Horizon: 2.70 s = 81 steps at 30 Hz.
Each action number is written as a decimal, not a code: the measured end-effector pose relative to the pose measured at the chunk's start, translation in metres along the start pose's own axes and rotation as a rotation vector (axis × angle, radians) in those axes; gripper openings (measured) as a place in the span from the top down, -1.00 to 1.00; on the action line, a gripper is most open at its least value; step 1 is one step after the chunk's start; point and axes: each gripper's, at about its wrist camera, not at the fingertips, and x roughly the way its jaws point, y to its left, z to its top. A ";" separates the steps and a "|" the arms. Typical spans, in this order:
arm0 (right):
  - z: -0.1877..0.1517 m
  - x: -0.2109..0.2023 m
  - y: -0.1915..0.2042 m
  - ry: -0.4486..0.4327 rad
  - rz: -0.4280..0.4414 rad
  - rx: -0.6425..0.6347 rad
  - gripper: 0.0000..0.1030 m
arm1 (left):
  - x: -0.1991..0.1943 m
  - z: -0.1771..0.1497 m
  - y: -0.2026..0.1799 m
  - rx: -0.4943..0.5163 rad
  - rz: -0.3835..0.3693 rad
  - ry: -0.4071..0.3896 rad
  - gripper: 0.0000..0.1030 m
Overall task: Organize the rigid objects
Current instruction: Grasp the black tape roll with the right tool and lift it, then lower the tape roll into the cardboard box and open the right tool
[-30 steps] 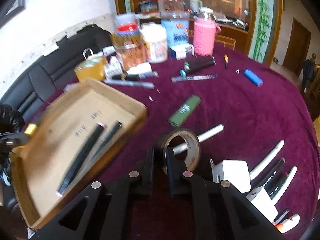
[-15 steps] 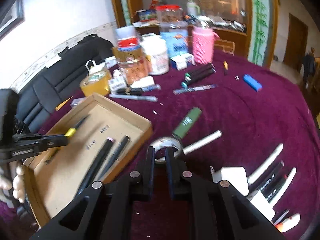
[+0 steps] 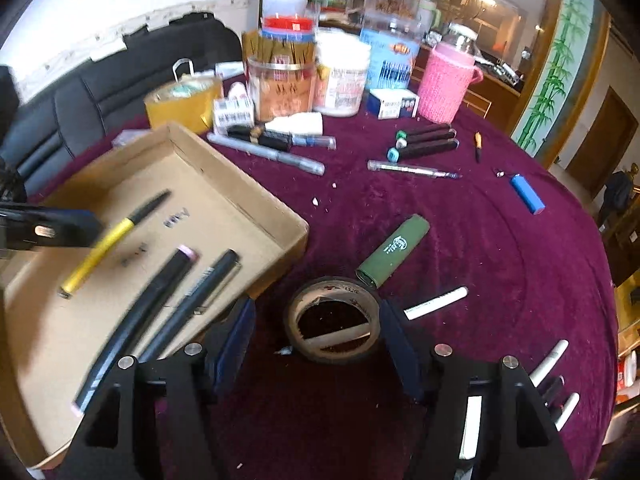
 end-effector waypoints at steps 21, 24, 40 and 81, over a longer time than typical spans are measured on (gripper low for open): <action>0.011 0.008 0.008 0.042 0.008 -0.027 0.80 | -0.117 -0.070 0.016 -0.043 -0.142 -0.245 -0.32; 0.013 0.012 0.010 0.051 0.009 -0.013 0.79 | -0.117 -0.079 0.021 -0.052 -0.160 -0.240 -0.33; 0.013 -0.012 0.011 -0.004 -0.042 0.042 0.79 | -0.120 -0.114 0.072 -0.174 -0.180 -0.240 -0.34; -0.032 -0.109 -0.040 -0.254 -0.081 0.241 -0.73 | -0.113 -0.127 0.009 -0.073 -0.188 -0.159 -0.67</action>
